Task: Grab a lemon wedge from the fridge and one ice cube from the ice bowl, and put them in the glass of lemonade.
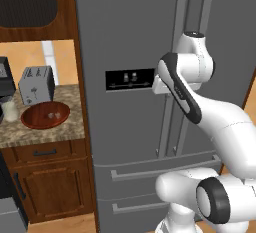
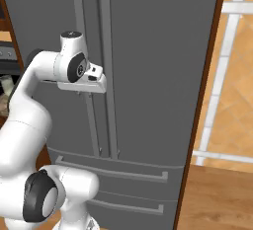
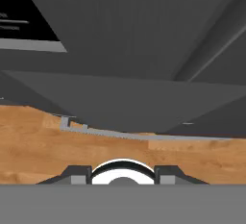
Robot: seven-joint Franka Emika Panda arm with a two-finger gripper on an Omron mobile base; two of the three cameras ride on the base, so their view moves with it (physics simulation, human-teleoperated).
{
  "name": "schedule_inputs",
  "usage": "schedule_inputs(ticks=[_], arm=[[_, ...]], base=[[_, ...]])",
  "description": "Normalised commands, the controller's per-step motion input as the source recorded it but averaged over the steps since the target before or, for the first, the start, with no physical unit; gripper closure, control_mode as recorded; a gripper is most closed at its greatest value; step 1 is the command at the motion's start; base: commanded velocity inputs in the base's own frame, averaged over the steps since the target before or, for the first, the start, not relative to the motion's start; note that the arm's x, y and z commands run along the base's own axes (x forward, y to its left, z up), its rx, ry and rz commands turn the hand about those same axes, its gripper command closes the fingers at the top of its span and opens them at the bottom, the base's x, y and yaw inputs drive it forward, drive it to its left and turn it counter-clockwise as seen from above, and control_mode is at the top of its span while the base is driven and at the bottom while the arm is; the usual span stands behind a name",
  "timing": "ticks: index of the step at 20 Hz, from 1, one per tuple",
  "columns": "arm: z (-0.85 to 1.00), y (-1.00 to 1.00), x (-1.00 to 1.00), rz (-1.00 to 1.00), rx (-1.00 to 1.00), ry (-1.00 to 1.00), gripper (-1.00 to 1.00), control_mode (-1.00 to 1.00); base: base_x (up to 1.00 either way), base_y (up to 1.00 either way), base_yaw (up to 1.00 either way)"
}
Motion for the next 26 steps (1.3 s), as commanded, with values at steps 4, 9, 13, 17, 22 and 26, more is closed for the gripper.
schedule_inputs(ticks=[4, 9, 13, 17, 22, 26], arm=[[-0.03, 0.0, -0.26, 0.0, 0.0, -0.01, -1.0, -1.0], [-0.24, -0.1, -0.53, -0.03, 0.0, 0.03, -1.0, -1.0], [-0.42, 0.0, -0.62, -0.01, 0.0, 0.04, -1.0, -1.0], [0.0, 0.0, 0.0, 0.0, 0.0, 0.0, -1.0, 1.0], [0.0, 0.0, 0.0, 0.0, 0.0, 0.0, -1.0, 1.0], [0.0, 0.0, 0.0, 0.0, 0.0, 0.0, -1.0, 1.0]], base=[[0.0, 0.0, 0.0], [0.0, 0.0, 0.0], [0.0, 0.0, 0.0], [-0.13, 0.11, -0.01], [-0.46, 0.9, 0.02], [0.0, 1.0, 0.0]])
